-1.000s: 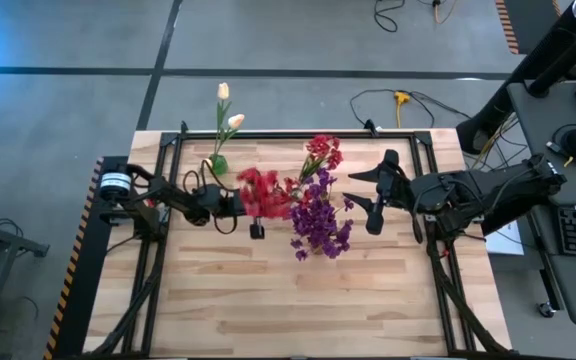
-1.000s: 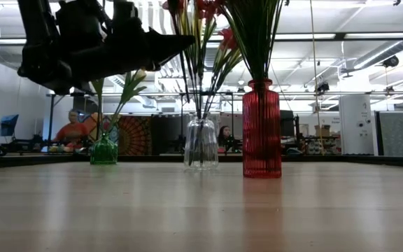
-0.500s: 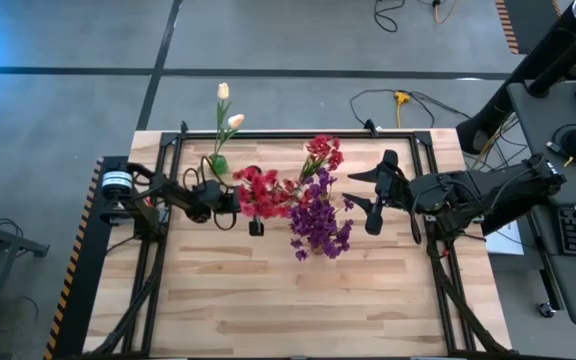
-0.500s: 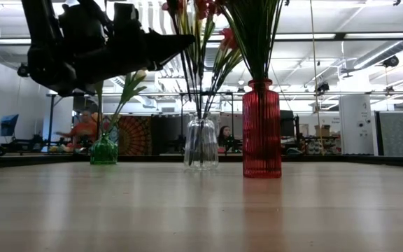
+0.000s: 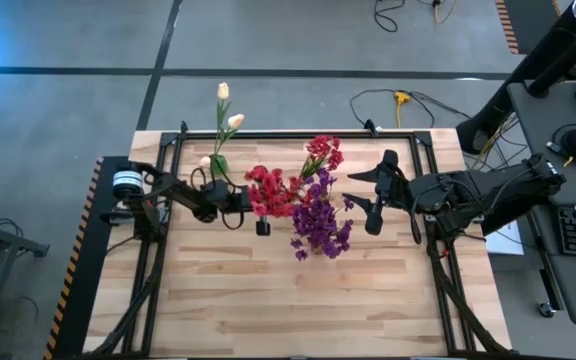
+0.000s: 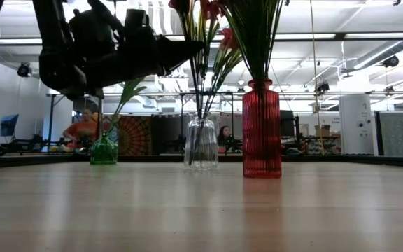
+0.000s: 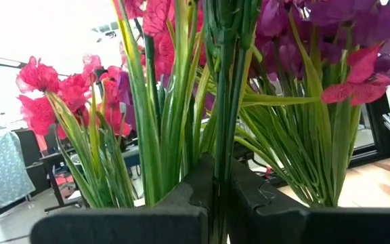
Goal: Sort flowers into vase by color
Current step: Put the red flowers into the transparent vase
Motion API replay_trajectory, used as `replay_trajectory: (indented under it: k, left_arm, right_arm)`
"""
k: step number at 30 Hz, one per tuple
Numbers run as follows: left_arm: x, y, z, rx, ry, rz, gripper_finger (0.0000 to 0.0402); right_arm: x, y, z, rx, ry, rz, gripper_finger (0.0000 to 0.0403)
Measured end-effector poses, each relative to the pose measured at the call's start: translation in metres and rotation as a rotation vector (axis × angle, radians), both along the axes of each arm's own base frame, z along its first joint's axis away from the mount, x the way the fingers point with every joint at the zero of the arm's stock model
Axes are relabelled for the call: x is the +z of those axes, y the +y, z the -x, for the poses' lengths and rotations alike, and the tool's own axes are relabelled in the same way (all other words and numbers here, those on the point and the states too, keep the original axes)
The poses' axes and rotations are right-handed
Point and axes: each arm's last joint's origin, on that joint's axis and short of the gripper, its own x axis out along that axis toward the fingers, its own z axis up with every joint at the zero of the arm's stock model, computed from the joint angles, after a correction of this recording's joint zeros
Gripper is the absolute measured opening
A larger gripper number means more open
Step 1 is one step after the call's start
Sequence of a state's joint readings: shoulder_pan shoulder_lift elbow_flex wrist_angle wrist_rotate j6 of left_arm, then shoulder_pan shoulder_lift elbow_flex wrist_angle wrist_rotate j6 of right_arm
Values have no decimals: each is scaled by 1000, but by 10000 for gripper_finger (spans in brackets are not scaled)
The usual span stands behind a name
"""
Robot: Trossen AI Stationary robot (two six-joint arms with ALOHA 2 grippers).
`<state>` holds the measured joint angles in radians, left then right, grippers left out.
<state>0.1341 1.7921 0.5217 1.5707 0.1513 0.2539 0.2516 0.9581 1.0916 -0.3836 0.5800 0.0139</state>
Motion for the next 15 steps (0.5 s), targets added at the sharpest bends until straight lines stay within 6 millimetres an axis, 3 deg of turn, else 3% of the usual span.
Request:
replay_trajectory:
  k: [15]
  left_arm:
    - [0, 4, 0, 19, 1, -17, 0]
  right_arm:
    - [0, 0, 0, 0, 0, -1, 210]
